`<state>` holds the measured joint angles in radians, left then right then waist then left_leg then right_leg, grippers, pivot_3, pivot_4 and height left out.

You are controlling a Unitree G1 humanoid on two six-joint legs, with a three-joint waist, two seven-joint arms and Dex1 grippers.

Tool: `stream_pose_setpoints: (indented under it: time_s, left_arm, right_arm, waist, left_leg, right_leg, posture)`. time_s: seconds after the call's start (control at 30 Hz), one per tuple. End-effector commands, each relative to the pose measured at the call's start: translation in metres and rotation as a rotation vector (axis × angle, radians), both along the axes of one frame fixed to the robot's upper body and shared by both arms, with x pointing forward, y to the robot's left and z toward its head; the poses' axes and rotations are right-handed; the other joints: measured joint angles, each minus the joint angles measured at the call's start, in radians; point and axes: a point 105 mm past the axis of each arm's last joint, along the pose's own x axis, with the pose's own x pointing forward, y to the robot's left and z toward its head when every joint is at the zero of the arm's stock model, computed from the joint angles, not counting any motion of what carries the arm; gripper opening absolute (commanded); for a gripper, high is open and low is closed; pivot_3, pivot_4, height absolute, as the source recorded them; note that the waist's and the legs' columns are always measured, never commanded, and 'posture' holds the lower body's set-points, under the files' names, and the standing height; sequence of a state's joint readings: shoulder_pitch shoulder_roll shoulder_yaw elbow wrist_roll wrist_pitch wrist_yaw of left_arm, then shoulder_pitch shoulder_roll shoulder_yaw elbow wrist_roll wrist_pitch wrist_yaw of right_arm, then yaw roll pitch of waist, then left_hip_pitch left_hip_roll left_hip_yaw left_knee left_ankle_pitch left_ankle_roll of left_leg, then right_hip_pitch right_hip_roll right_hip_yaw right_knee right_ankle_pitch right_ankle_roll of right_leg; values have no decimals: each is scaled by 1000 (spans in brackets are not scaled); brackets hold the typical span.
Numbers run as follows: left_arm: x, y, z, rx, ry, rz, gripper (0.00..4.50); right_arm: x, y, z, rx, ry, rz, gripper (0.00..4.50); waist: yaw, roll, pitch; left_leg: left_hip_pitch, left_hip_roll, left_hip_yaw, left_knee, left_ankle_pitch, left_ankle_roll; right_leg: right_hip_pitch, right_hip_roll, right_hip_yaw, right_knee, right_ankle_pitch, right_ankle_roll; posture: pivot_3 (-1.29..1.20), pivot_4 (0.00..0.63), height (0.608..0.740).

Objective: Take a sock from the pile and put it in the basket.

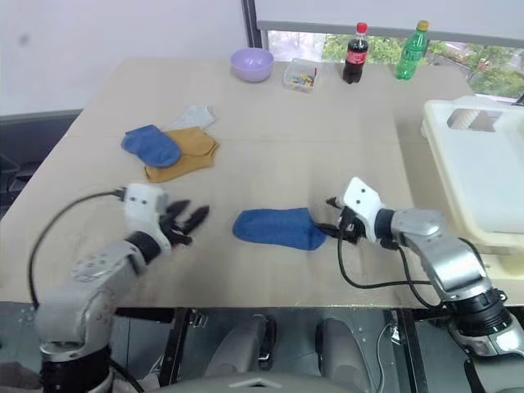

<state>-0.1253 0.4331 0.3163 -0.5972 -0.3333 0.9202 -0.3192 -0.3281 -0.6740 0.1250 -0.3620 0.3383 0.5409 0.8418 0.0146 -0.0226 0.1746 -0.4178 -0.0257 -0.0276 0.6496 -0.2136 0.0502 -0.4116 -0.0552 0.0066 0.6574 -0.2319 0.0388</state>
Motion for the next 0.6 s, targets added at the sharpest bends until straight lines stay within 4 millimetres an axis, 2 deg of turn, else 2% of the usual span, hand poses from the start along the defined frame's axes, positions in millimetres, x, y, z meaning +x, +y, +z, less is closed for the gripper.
stream_pose_setpoints:
  time_s: [0.03,0.1,0.2,0.3,0.43,0.53,0.57,0.6]
  left_arm:
    - [16,37,14,103,-42,149,2620]
    - [27,51,13,150,-35,205,2620]
    - [47,60,6,246,-13,232,2620]
    - [67,64,3,285,-9,231,2620]
    - [83,65,3,300,-5,203,2620]
    - [90,63,3,293,-11,180,2671]
    - [92,62,3,289,-7,175,2671]
    - [93,62,2,290,-4,171,2671]
  right_arm:
    - [-1,12,28,73,-106,21,3135]
    - [1,19,30,107,-112,16,3135]
    - [-1,28,33,145,-128,40,3135]
    - [-4,38,39,204,-157,73,3135]
    - [-7,44,47,263,-202,116,3135]
    - [-6,45,51,269,-241,117,3884]
    - [-6,46,51,271,-247,121,4299]
    - [-6,46,52,274,-250,125,4413]
  waist:
    - [0,0,0]
    - [-1,0,0]
    - [2,0,0]
    - [4,0,0]
    - [0,0,0]
    - [-4,0,0]
    - [-3,0,0]
    - [-3,0,0]
  left_leg:
    - [0,0,0,0,0,0]
    - [1,-1,1,0,0,0]
    - [0,-1,1,-1,0,0]
    - [-1,-2,0,-1,0,0]
    - [-1,-3,0,-1,0,0]
    - [-1,-4,0,-3,0,-1]
    - [-1,-3,0,-4,0,-1]
    - [-1,-3,0,-4,0,-1]
  right_leg:
    - [0,0,0,0,0,0]
    - [0,0,1,0,0,0]
    - [0,0,2,-1,0,0]
    - [-1,-1,0,0,0,0]
    - [-1,-3,0,0,0,0]
    - [-2,-3,1,0,0,0]
    - [-3,-3,1,0,0,0]
    - [-3,-3,1,0,0,0]
  posture:
    - [0,150,740]
    - [0,150,740]
    - [0,150,740]
    - [0,150,740]
    - [0,150,740]
    - [0,150,740]
    - [0,150,740]
    - [0,150,740]
